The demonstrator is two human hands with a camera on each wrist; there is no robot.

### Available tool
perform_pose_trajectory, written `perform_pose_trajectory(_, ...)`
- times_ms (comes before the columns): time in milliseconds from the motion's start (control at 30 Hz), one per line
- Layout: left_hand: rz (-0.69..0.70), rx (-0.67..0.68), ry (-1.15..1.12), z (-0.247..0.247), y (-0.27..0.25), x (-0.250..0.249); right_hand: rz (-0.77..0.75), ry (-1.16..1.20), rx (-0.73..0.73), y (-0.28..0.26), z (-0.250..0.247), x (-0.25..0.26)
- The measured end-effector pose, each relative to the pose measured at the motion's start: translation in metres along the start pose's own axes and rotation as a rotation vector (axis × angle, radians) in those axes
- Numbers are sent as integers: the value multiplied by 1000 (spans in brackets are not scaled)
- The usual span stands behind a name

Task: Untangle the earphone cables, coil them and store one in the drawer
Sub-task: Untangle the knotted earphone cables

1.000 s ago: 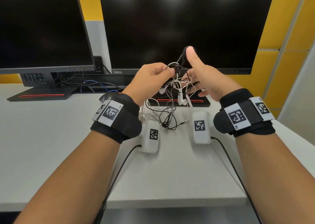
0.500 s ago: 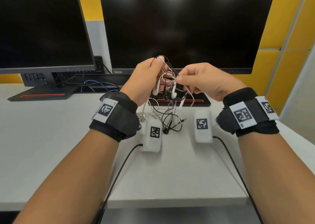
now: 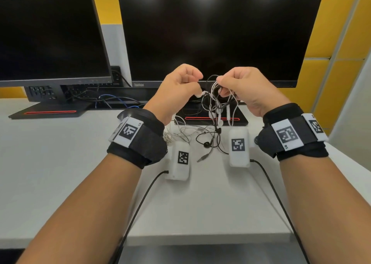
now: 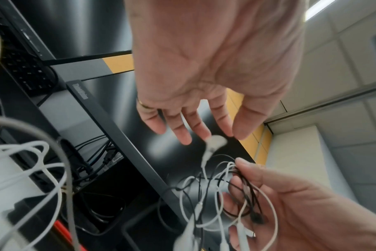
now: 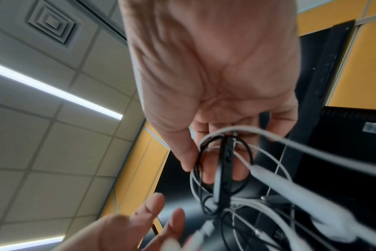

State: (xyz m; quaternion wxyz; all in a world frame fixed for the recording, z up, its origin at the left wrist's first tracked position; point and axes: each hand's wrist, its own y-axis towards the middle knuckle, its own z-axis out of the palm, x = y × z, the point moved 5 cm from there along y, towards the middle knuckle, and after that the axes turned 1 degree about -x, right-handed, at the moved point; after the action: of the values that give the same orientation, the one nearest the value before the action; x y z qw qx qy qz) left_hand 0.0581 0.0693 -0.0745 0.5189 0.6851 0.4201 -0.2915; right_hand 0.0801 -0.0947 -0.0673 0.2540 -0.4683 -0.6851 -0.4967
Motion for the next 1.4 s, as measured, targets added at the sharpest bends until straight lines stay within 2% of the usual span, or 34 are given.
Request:
perform_pose_trajectory(100, -4, -31, 70, 0, -1, 4, -21, 48, 69, -1, 6, 2)
perform_pose_trajectory(233, -111, 62, 118, 4, 1, 16, -44, 161, 167, -7, 11, 9)
perform_pose_trajectory(333, -79, 85, 126, 7, 1, 15, -7, 193, 214, -9, 14, 9)
perform_pose_trajectory(433, -47, 60, 128, 5, 1, 13, 8, 168, 109, -5, 8, 5)
perform_pose_trajectory(533, -60, 97, 103, 5, 1, 14, 15, 99, -7, -3, -2, 2)
perform_pose_trajectory(667, -58, 77, 21, 6, 3, 13, 13, -4, -100, 1, -11, -4)
perform_pose_trajectory(833, -21, -89, -254, -5, 3, 7, 76, -132, -26, -1, -11, -12)
perform_pose_trajectory(900, -12, -110, -315, -7, 3, 5, 86, -178, -18, 0, -12, -13)
perform_pose_trajectory(1067, -20, 50, -167, 3, 1, 6, 77, -282, -112, 1, -19, -15)
perform_pose_trajectory(1167, -5, 116, -135, 5, 0, 7, 95, -304, -47, 1, -14, -13)
perform_pose_trajectory(1233, -14, 134, -122, 7, 1, 9, 63, -239, 15, 0, -8, -7)
perform_pose_trajectory(1333, -6, 152, -137, 10, 0, 9, 16, -85, 175, -6, 3, 2)
perform_pose_trajectory(1400, 10, 159, -173, 10, -1, 7, -13, -72, 270, -10, 8, 4)
